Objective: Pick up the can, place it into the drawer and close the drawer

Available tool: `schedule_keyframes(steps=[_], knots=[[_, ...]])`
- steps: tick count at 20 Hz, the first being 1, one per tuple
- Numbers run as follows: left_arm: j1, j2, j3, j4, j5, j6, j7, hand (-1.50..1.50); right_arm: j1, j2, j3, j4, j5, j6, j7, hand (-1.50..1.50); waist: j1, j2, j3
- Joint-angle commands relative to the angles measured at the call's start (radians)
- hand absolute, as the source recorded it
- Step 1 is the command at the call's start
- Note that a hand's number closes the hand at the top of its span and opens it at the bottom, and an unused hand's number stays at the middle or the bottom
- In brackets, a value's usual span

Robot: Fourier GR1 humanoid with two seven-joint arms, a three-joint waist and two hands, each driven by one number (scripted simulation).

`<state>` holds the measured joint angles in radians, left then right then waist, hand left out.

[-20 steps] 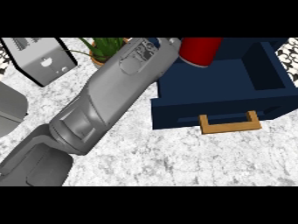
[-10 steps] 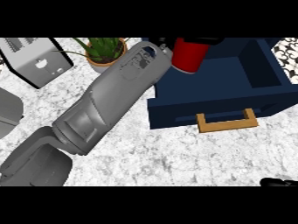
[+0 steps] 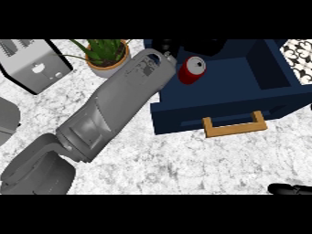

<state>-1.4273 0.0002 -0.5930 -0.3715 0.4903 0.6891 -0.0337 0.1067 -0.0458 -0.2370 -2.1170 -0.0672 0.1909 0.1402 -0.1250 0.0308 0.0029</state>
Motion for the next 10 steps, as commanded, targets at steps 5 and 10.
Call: schedule_keyframes(steps=[5, 10], knots=[[0.001, 0.000, -0.017, 0.025, 0.042, 0.062, -0.020, -1.50, 0.001, 0.022, 0.031, -0.039, 0.033, -0.020, 0.001, -1.50, -0.001, -0.001, -0.001], [-0.020, 0.000, -0.013, 0.027, 0.072, 0.073, -0.027, -1.50, 0.031, 0.000, 0.019, -0.071, 0.006, 0.013, -0.001, -1.50, -0.006, -0.002, -0.001]])
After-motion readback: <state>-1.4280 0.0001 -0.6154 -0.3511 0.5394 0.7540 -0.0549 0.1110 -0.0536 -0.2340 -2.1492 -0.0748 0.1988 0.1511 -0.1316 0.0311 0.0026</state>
